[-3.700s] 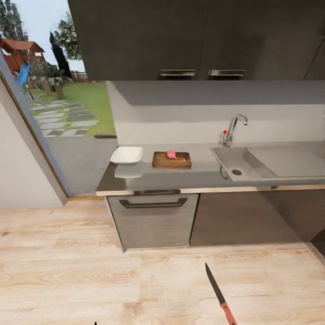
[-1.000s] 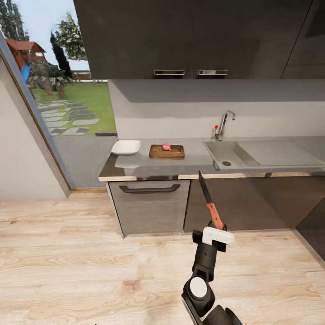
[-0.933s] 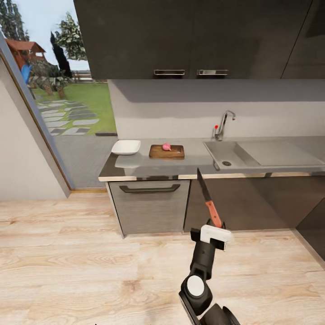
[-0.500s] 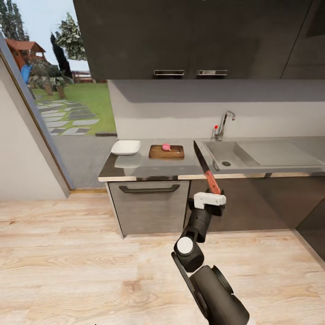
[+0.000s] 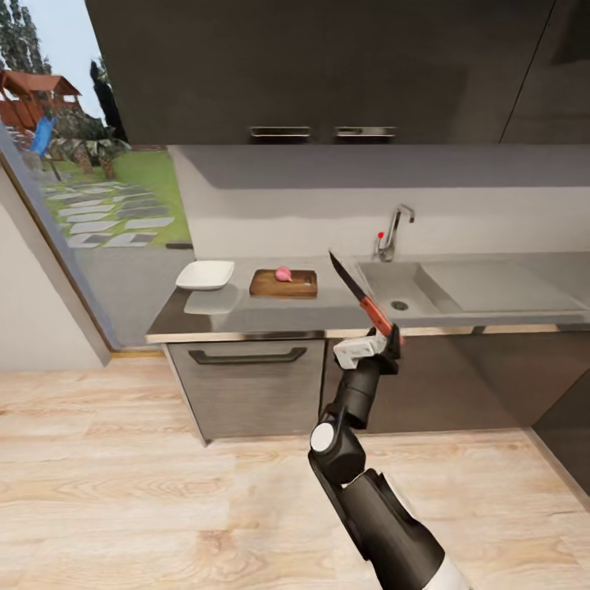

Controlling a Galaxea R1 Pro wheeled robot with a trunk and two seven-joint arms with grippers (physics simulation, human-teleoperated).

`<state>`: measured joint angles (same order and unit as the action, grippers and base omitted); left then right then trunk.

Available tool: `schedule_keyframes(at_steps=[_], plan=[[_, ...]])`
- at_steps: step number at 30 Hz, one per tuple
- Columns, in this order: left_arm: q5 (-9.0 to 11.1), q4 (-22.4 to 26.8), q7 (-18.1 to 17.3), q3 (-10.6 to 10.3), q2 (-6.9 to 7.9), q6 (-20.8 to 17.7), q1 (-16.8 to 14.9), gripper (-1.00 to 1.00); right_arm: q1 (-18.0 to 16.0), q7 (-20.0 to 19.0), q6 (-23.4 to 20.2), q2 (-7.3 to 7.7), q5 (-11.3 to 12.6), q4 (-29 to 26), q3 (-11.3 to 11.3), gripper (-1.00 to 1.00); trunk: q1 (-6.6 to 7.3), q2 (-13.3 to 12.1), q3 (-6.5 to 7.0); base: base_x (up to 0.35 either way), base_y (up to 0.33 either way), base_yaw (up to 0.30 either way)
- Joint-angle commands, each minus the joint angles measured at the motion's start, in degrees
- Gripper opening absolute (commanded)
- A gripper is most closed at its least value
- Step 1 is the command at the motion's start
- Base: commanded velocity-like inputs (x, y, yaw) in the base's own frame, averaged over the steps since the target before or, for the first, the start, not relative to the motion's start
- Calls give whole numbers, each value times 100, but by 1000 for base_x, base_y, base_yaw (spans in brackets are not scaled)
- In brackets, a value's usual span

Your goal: In the kitchen, take the Vidalia onion out of the sink, dice it on the chopping board with the paring knife, put the diced onion into the bowl on the countertop, then place both the paring knife and the chopping board into the sink.

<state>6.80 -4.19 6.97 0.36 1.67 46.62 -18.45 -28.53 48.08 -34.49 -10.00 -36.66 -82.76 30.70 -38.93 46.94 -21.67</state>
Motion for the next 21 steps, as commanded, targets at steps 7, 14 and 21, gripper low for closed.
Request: schedule_keyframes(at_steps=[7, 14, 21], plan=[[23, -21, -10, 0, 0, 32, -11, 100, -886, -565, -264, 0, -1367, 928, -7, -100, -3, 5, -6, 225, -247, 0], [18, -21, -11, 0, 0, -37, -10, 100, -3002, -1951, -1446, 0, -1481, 1523, -10, -100, -3, 5, -6, 225, -247, 0], [15, -21, -16, 0, 0, -55, -9, 100, -3612, -2205, -1557, 0, -1353, 2354, 34, -100, -3, 5, -6, 126, -136, 0]])
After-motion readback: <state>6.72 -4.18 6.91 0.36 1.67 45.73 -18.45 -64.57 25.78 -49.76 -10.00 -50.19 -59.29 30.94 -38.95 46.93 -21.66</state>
